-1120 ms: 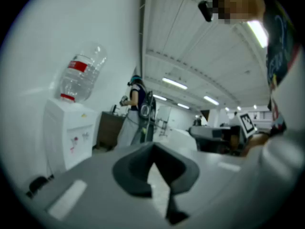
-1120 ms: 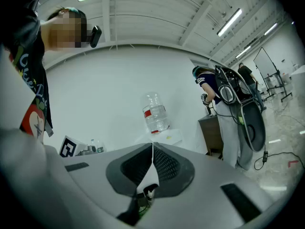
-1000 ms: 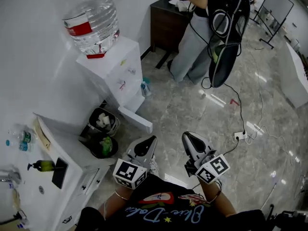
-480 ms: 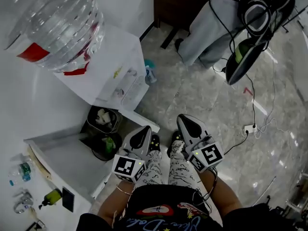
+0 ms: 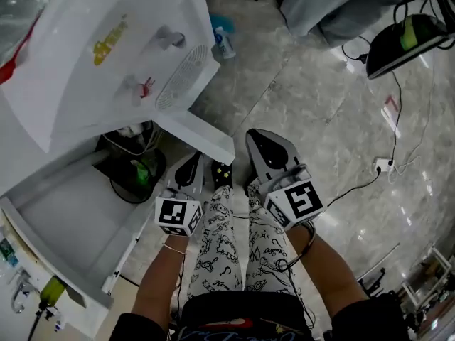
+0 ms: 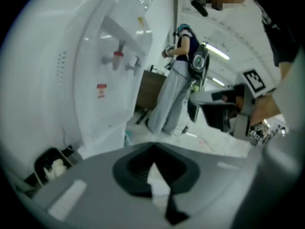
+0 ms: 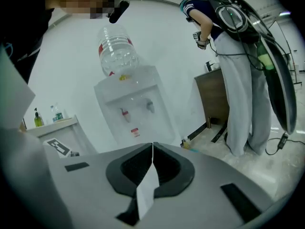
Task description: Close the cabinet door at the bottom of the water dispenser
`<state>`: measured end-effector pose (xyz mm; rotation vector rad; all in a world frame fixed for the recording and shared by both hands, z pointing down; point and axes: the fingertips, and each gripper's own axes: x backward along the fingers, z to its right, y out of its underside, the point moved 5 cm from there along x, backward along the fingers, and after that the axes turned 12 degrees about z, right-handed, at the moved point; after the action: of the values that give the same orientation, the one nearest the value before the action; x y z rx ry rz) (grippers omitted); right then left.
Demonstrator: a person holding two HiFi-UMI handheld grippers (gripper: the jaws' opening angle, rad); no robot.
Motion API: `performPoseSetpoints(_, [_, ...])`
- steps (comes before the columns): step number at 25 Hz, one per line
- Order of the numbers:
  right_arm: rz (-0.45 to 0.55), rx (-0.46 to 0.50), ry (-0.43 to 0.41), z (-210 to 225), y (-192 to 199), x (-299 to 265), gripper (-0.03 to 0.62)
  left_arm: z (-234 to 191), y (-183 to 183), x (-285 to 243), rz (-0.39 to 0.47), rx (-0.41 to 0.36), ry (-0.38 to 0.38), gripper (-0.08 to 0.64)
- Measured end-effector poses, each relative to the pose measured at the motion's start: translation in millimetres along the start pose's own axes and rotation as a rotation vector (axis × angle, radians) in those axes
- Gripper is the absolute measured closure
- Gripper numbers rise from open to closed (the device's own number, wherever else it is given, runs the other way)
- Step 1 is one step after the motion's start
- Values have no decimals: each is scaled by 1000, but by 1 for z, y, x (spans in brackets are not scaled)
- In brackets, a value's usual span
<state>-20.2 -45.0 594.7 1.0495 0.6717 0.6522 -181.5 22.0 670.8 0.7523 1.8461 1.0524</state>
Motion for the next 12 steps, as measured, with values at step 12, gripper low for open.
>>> performPoseSetpoints(12, [-30,-42,-40,23,57,-27,575,-42,142,-19,-170,66,-170,561])
